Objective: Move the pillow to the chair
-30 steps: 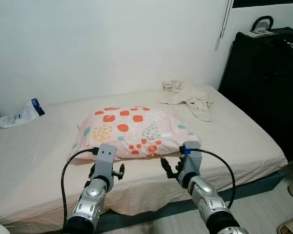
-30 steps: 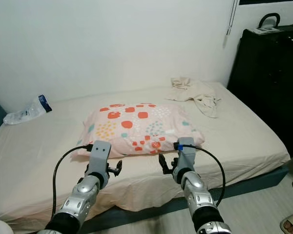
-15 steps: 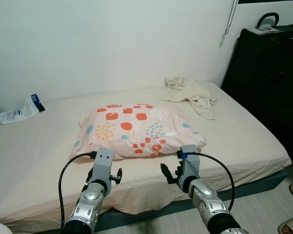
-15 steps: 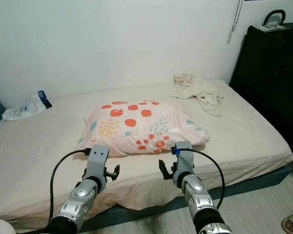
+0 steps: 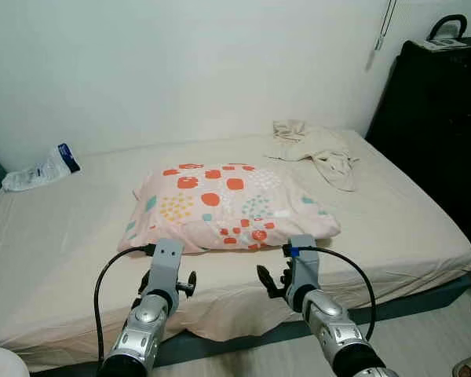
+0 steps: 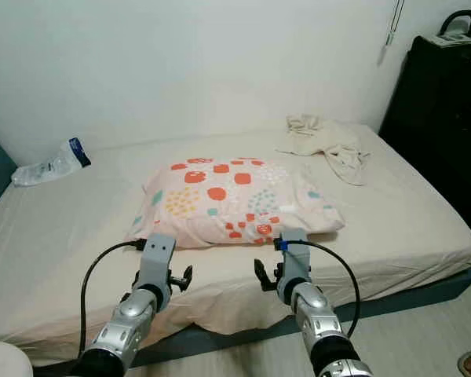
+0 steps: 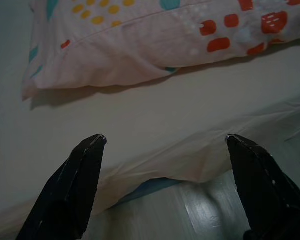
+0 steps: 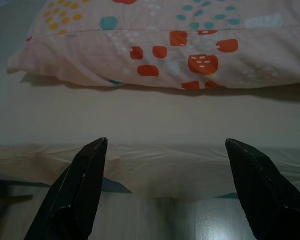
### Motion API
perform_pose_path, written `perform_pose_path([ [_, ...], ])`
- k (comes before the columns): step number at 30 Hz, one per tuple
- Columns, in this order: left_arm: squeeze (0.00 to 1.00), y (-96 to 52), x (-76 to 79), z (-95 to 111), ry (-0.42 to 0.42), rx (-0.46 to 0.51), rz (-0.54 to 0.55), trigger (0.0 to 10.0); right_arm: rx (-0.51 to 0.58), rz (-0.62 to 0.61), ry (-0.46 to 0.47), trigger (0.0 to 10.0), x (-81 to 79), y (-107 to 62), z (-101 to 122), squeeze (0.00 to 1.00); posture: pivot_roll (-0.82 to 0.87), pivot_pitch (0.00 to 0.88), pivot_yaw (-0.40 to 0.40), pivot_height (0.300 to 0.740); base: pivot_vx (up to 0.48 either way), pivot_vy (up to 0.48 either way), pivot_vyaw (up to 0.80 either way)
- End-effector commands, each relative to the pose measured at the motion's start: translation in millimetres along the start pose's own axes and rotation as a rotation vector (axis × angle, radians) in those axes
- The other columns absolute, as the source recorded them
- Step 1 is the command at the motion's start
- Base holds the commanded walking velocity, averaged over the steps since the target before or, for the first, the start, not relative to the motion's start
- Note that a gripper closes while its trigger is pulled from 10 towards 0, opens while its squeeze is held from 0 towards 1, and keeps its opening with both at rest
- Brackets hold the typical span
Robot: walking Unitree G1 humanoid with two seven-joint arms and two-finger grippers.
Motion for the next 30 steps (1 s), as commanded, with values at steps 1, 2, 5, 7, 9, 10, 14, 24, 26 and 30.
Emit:
perform_pose_path([
  [1, 0.00, -1.8, 0.8, -1.9, 0.014, -0.010, -0.011, 10.0, 0.000, 0.007, 0.007, 10.0, -2.7, 1.0, -0.6, 0.00, -0.07, 0.033, 0.039, 0.740, 0.000, 0.000, 0.00],
  [2, 0.00, -2.9, 4.8, -2.5, 0.019, -0.009, -0.029, 10.0, -0.001, 0.007, 0.009, 10.0, -2.6, 0.9, -0.8, 0.00, -0.07, 0.033, 0.039, 0.740, 0.000, 0.000, 0.00],
  [5, 0.00, -5.1, 13.3, -6.2, 0.047, -0.018, -0.069, 10.0, -0.002, 0.008, 0.011, 10.0, -2.4, 0.6, -1.5, 0.00, -0.06, 0.030, 0.037, 0.740, 0.000, -0.320, 0.00],
  [7, 0.00, -5.6, 16.0, -7.5, 0.053, -0.022, -0.079, 10.0, -0.003, 0.007, 0.013, 10.0, -2.0, 0.5, -2.0, 0.00, -0.06, 0.030, 0.036, 0.740, 0.000, -0.480, 0.00],
  [9, 0.00, -5.9, 16.5, -7.7, 0.051, -0.022, -0.077, 10.0, -0.002, 0.006, 0.013, 10.0, -1.7, 0.3, -2.1, 0.00, -0.06, 0.026, 0.036, 0.740, 0.000, -0.480, 0.00],
  [10, 0.00, -5.9, 16.1, -7.6, 0.051, -0.021, -0.071, 10.0, 0.001, 0.004, 0.010, 10.0, -1.2, 0.1, -1.8, 0.00, -0.06, 0.026, 0.036, 0.740, 0.000, -0.480, 0.00],
  [14, 0.00, -6.4, 14.9, -7.9, 0.050, -0.021, -0.063, 10.0, 0.009, -0.006, 0.002, 10.0, 2.2, -1.7, -1.8, 0.00, -0.06, 0.026, 0.036, 0.740, 0.000, -0.189, 0.00],
  [24, 0.00, -8.8, 11.3, -8.4, 0.045, -0.016, -0.065, 10.0, 0.000, -0.035, 0.001, 10.0, 13.2, -8.0, -9.1, 0.00, -0.07, 0.019, 0.037, 0.740, 0.000, 0.000, 0.00],
  [26, 0.00, -8.9, 11.2, -8.3, 0.046, -0.016, -0.065, 10.0, 0.000, -0.036, 0.003, 10.0, 13.2, -8.0, -9.1, 0.00, -0.07, 0.019, 0.037, 0.740, 0.000, 0.000, 0.00],
  [30, 0.00, -9.3, 12.6, -6.0, 0.044, -0.008, -0.078, 10.0, 0.000, -0.041, 0.012, 10.0, 13.2, -8.0, -9.5, 0.00, -0.07, 0.024, 0.043, 0.740, 0.082, 0.000, 0.00],
])
Point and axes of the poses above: a point about 5 cm out from each wrist's last joint towards the gripper, its own y axis pointing out of the wrist towards the gripper, its own z axis along the axis of the wrist's last joint, x = y × z, the point moved 2 cm from there along y, pointing out of the wrist towards the gripper, and after that the axes turned 12 degrees about -y, right-handed, at the moved point
